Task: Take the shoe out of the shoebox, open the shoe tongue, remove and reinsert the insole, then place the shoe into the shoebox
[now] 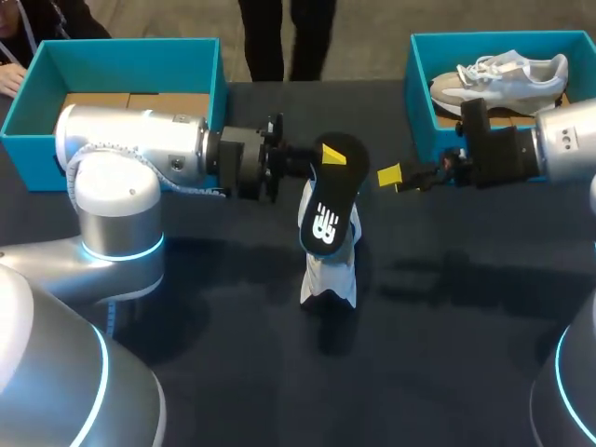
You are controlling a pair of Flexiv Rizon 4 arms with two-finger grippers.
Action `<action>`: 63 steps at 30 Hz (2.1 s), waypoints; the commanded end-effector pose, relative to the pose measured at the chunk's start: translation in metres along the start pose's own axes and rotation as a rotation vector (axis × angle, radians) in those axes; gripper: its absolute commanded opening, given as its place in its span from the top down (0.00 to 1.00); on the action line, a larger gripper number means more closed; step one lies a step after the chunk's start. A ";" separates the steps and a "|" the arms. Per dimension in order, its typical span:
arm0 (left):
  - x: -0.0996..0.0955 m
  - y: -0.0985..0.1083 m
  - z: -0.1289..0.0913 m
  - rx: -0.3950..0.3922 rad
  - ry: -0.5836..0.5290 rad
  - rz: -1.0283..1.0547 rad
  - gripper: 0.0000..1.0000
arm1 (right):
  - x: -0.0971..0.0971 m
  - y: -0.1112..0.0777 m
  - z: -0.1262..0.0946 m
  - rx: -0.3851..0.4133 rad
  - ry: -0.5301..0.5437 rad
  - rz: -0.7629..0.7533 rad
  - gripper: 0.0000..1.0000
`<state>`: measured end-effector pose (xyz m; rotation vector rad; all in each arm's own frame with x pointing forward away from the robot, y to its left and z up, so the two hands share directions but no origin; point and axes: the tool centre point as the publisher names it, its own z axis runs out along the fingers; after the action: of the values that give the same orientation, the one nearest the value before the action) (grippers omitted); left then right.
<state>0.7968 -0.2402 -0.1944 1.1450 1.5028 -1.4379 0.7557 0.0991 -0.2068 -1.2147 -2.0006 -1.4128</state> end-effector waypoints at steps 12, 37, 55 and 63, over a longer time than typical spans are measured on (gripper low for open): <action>0.000 -0.001 0.000 -0.001 0.002 0.001 1.00 | 0.001 0.000 0.000 0.002 -0.004 0.001 0.00; 0.018 -0.024 -0.003 0.138 -0.145 -0.312 1.00 | -0.026 -0.019 -0.010 0.137 -0.128 -0.316 0.00; 0.037 -0.047 -0.014 0.167 -0.155 -0.539 1.00 | -0.034 -0.036 -0.001 0.244 -0.122 -0.344 0.00; 0.043 -0.045 -0.019 0.175 -0.152 -0.599 1.00 | -0.034 -0.036 0.002 0.263 -0.162 -0.374 0.00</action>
<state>0.7410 -0.2180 -0.2172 0.6874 1.7166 -2.0294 0.7445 0.0795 -0.2516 -0.8964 -2.4777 -1.2155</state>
